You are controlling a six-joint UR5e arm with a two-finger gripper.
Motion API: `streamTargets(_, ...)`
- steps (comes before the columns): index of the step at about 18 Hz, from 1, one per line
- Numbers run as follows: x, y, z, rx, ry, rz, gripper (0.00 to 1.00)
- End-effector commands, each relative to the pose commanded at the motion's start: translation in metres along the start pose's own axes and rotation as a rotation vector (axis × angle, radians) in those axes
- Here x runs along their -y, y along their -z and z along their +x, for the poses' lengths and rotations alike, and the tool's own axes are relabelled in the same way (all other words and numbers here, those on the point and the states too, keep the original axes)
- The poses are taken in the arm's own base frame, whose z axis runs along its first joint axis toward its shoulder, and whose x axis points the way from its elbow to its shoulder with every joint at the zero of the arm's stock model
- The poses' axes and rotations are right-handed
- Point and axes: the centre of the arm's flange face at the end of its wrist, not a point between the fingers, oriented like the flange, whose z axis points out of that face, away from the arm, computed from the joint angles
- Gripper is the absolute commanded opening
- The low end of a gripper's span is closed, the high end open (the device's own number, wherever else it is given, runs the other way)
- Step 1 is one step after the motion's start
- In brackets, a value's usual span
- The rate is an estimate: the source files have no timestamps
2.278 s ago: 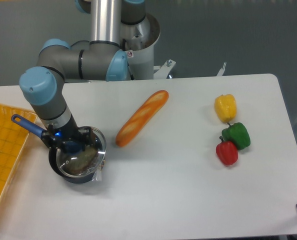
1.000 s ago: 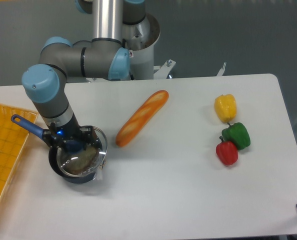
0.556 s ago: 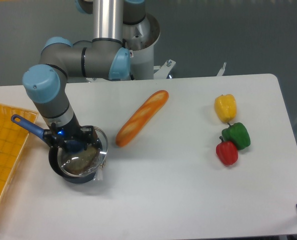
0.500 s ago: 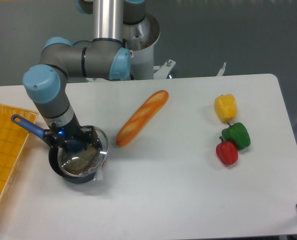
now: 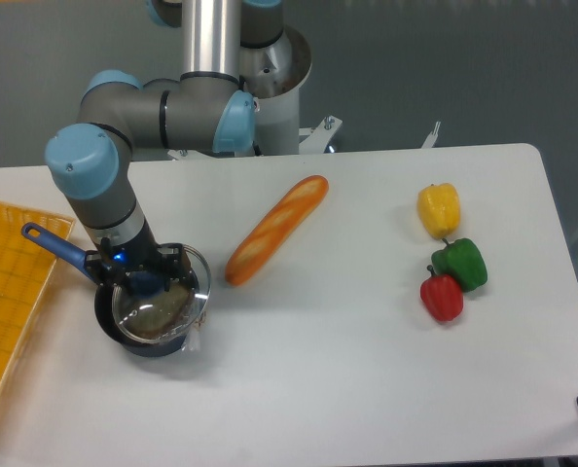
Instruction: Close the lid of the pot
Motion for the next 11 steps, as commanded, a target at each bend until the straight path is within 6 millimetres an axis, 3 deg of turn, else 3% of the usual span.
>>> streamTargets(11,-0.0003,0.0001,0.0011,-0.002,0.0,0.0,0.64)
